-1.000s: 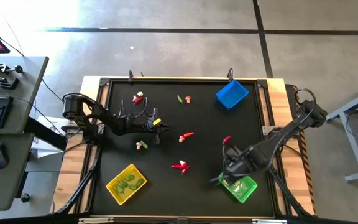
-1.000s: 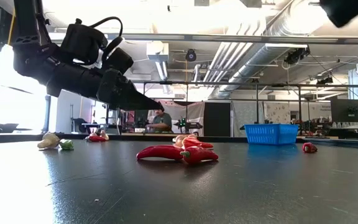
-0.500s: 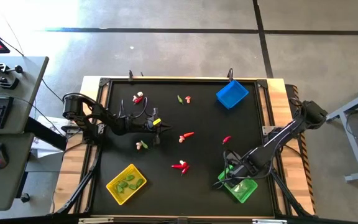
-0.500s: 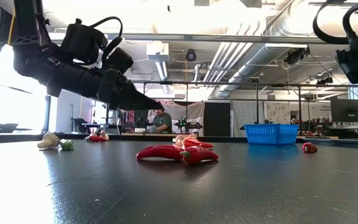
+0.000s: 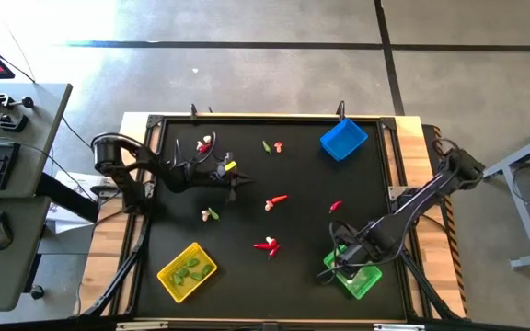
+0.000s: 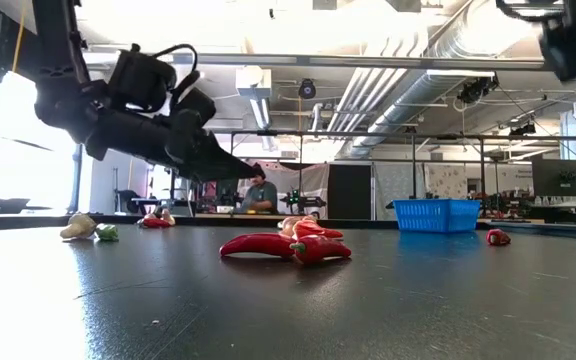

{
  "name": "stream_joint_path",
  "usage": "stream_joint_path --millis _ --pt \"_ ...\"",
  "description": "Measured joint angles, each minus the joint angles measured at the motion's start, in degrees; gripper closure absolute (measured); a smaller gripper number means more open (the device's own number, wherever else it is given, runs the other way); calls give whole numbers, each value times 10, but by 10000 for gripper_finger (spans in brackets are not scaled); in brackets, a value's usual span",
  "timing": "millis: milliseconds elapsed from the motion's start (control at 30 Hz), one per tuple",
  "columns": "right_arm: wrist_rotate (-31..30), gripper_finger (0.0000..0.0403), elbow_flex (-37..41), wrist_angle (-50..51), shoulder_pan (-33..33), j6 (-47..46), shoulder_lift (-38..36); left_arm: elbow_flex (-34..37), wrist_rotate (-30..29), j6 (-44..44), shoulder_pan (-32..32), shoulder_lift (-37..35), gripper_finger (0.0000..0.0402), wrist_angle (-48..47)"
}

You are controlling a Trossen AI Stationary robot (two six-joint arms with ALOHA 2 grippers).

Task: Sort produce into baskets
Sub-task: Put the red mushroom into the green bin

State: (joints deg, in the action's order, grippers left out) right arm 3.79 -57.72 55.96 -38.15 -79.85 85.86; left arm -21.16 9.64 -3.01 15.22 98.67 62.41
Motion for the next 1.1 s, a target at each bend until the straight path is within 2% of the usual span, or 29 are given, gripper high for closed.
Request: stream_joint_path --millis 100,167,367,500,567,767,867,1100 --pt "-45 253 -46 46 0 39 0 -26 57 -6 21 0 401 -42" --pt "-83 276 -66 68 5 67 0 -58 84 7 34 0 402 -105" --pt "-131 388 -60 59 44 159 0 -198 89 121 70 0 401 -393" --pt "-160 386 -27 13 72 219 0 -282 87 184 93 0 402 -520" --pt "-166 393 -8 -16 88 247 0 -314 85 200 105 0 401 -551" --pt "-173 398 45 -113 125 303 0 -368 74 226 127 19 386 -569" --pt "-173 402 64 -145 136 320 0 -390 72 233 130 52 360 -574" --pt "-168 402 73 -164 146 323 0 -458 16 258 130 128 286 -605"
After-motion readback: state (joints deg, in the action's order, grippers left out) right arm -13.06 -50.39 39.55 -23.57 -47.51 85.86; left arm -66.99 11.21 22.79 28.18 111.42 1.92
